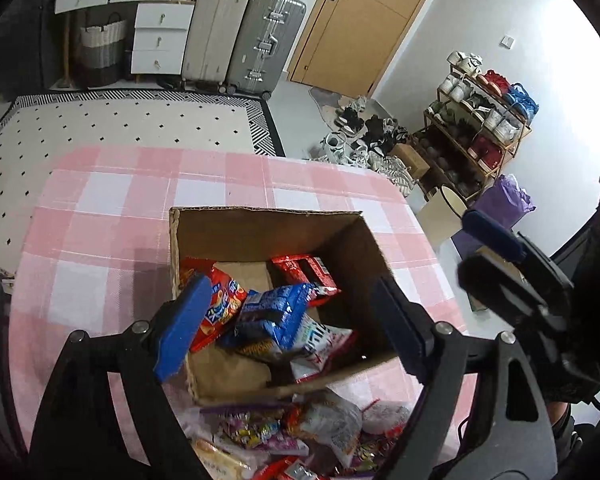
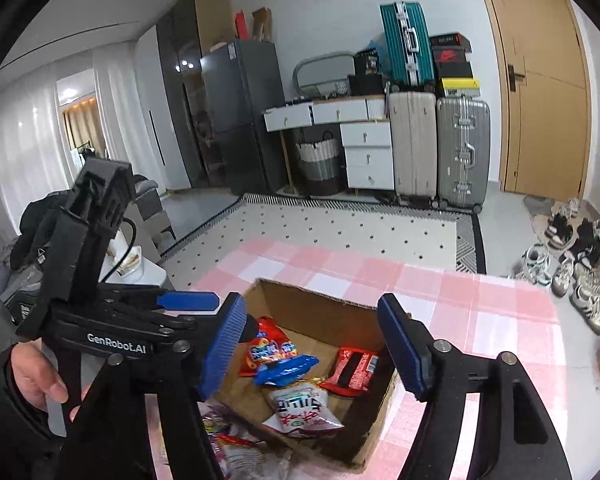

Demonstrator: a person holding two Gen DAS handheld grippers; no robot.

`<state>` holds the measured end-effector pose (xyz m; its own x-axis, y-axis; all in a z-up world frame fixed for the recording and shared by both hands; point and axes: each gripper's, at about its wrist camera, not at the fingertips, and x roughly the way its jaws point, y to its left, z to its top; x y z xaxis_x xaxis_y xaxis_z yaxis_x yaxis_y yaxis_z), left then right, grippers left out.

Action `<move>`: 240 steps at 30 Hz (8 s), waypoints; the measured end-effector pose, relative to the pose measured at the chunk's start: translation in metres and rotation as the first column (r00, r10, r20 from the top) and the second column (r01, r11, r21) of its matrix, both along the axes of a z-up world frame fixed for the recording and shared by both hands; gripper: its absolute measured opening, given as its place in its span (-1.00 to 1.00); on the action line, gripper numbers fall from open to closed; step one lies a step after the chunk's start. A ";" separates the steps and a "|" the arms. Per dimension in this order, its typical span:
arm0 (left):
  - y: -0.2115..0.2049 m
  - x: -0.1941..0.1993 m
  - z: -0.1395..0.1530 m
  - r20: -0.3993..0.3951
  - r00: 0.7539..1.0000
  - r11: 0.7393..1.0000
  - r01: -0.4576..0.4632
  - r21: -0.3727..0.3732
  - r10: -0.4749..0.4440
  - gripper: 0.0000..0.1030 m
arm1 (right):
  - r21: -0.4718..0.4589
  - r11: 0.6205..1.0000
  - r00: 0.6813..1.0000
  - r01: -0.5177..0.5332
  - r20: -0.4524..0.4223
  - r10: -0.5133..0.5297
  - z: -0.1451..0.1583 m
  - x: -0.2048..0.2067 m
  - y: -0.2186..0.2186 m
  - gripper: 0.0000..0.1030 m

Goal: Organize snacks
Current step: 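Open both grippers over the box to drop the blue and red packs, then withdraw both grippers from the box back toward the snack pile, then lower the right gripper onto the silver-purple chip bag and close, then lower the left gripper onto the cream cracker pack and close, then lift the cracker pack with the left gripper while the right gripper carries the chip bag to the box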

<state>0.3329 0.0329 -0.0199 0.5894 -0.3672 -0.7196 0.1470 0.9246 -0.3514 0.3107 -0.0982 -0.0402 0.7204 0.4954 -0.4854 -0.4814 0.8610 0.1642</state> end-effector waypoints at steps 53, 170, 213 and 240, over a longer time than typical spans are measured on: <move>0.019 -0.296 0.054 0.372 0.921 0.985 -0.155 0.079 0.115 0.98 | 0.079 0.997 0.988 0.019 0.150 -0.030 0.024 -0.266 -0.027 0.96; 0.015 -0.148 -0.153 -0.158 0.940 0.929 -0.255 0.270 0.303 0.81 | 0.203 0.979 0.952 -0.016 -0.297 0.077 -0.160 -0.180 -0.023 -0.04; 0.008 -0.140 -0.152 -0.161 0.956 0.929 -0.182 0.322 0.243 0.34 | 0.207 0.978 0.952 0.000 -0.299 0.063 -0.160 -0.182 -0.024 -0.03; 0.019 -0.204 -0.076 0.021 0.986 0.959 -0.163 0.230 0.163 0.12 | 0.193 0.981 0.972 -0.003 -0.232 0.048 -0.128 -0.195 -0.021 -0.02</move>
<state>0.1290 0.0519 -0.0961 0.6291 -0.0908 -0.7720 -0.0119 0.9919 -0.1264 0.1160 -0.1191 -0.1677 0.5837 0.6117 -0.5339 -0.4310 0.7907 0.4347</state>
